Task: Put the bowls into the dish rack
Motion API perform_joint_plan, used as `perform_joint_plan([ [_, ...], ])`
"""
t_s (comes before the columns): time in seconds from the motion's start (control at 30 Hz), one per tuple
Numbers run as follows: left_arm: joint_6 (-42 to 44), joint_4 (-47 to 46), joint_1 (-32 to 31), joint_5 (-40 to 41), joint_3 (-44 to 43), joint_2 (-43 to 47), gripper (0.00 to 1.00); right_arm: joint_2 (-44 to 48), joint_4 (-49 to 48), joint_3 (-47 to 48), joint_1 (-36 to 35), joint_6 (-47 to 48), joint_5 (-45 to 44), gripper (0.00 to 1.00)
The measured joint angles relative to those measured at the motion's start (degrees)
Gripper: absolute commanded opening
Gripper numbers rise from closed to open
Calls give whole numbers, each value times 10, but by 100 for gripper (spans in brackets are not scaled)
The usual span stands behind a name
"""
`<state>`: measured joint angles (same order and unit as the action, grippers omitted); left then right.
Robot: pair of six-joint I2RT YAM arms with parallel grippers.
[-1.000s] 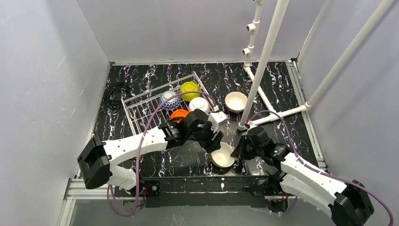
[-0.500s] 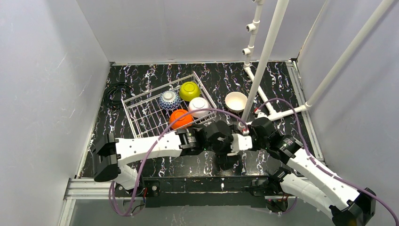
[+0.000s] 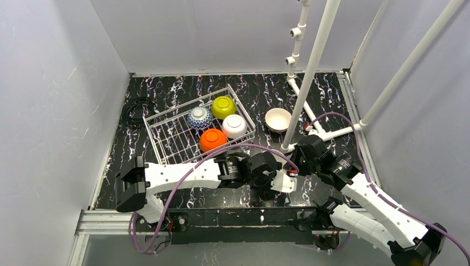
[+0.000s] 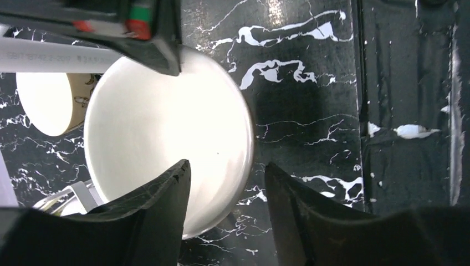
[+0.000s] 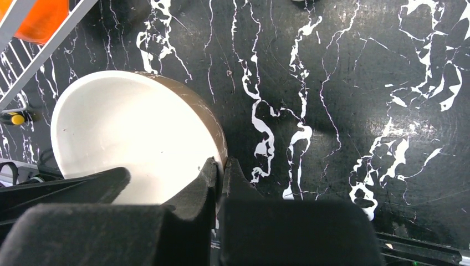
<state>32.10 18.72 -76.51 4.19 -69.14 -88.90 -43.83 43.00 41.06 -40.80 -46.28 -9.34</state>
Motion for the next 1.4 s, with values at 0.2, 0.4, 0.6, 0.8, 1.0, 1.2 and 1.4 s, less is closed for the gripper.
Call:
perform_joint_plan([
  [0.2, 23, 37, 0, 7, -29, -32, 24, -15, 9, 28, 0, 6, -5, 1],
  [0.4, 44, 97, -6, -5, -80, -72, 0, -17, 11, 41, -3, 31, -9, 1],
  [0.6, 31, 119, -10, -13, -98, -85, 0, -20, 19, 43, -6, 36, -4, 46],
  [0.8, -3, 128, -8, -17, -95, -85, 0, -5, 14, 56, -3, 9, -17, 73],
  [1.0, -44, 117, -4, -27, -80, -76, 0, 6, -1, 70, -3, -4, -22, 75],
  [1.2, -104, 84, 17, -44, -46, -35, 0, 12, -13, 83, -3, -26, -54, 81],
  [1.4, -174, 70, 83, -53, -26, 34, 0, 29, -7, 119, -3, -44, -123, 82],
])
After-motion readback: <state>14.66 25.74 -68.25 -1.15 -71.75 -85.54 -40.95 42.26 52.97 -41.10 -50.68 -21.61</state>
